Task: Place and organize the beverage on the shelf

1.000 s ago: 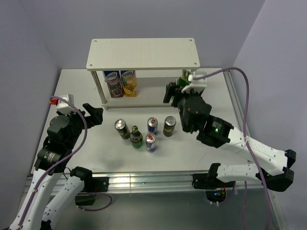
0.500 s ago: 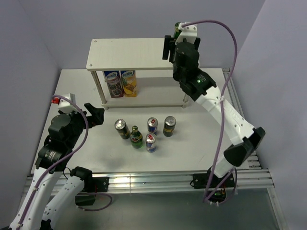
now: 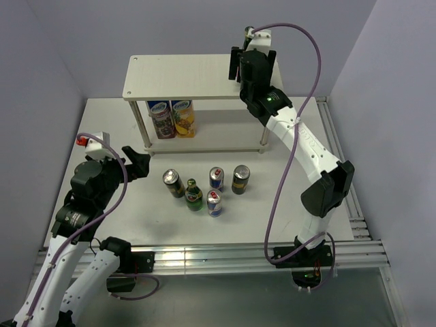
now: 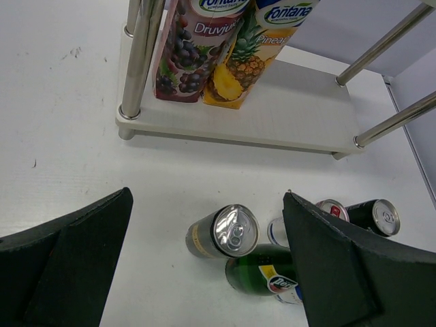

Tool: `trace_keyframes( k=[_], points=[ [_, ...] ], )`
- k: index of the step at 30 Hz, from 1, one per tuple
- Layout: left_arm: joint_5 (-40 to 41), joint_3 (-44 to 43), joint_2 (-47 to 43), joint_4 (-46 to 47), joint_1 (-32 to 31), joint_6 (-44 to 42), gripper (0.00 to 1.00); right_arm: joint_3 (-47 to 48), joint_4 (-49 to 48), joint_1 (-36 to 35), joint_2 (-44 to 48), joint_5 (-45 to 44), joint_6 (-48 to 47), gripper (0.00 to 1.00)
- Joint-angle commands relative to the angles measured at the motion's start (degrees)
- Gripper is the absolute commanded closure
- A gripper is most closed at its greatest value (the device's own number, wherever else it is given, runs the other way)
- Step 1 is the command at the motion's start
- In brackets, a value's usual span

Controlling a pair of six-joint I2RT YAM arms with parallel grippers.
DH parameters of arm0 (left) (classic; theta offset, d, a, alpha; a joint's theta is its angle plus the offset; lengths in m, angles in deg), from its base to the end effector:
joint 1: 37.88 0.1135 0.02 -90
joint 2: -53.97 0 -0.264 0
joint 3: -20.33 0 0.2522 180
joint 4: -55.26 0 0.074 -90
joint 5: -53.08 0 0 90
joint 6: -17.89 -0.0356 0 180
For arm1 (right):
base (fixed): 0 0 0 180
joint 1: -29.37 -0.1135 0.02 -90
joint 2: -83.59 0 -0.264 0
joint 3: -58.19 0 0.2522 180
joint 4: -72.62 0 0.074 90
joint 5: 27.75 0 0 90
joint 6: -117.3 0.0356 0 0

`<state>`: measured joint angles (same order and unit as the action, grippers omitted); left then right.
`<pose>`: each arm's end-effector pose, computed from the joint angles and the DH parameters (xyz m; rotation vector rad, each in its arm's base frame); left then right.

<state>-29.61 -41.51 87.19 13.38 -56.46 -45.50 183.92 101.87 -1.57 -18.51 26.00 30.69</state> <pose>0.1218 -0.0361 0.3539 -0.2193 1.8096 -0.4464 0.3613 0.1920 0.4627 0.0792 1.6484 -0.0716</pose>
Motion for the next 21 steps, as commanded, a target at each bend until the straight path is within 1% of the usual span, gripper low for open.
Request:
trace_keyframes(
  k=[1,6,13,14,15,16,17,19,20,21],
  points=[
    [-1.16,-0.18,0.01,1.84,0.04,-0.86,0.01,-0.95,-7.75,1.93,3.93,-1.45,3.36,1.00],
    [-1.51,-0.18,0.45,1.84,0.04,-0.95,0.01,-3.94,-7.05,3.60,4.28,-1.19,6.09,1.00],
    [-1.42,-0.18,0.54,1.84,0.04,-0.95,0.01,-5.00,-6.61,4.39,3.14,-0.75,6.62,0.99],
    [-1.34,-0.18,0.54,1.84,0.04,-0.95,0.01,-5.26,-6.61,4.40,2.97,-0.75,6.62,0.86],
    [-1.42,-0.18,0.54,1.75,0.04,-0.95,0.01,-5.52,-6.70,4.40,2.88,-0.67,6.62,0.75],
    [-1.34,-0.18,0.54,1.75,0.04,-0.95,0.01,-5.79,-6.87,4.31,2.79,-0.32,6.62,0.62],
    [-1.33,-0.09,0.54,1.84,0.04,-0.95,0.01,-6.05,-7.05,4.39,2.79,-0.40,6.62,0.38],
    [-1.33,-0.18,0.63,1.84,0.04,-0.95,0.01,-6.58,-7.05,4.39,2.70,-0.23,6.80,0.22],
    [-1.33,-0.18,0.63,1.84,0.04,-0.95,0.01,-6.76,-7.05,4.31,2.70,-0.22,6.88,0.10],
    [-1.33,-0.18,0.71,1.84,0.04,-1.03,0.01,-7.11,-7.14,4.31,2.70,-0.14,6.88,0.06]
  ],
)
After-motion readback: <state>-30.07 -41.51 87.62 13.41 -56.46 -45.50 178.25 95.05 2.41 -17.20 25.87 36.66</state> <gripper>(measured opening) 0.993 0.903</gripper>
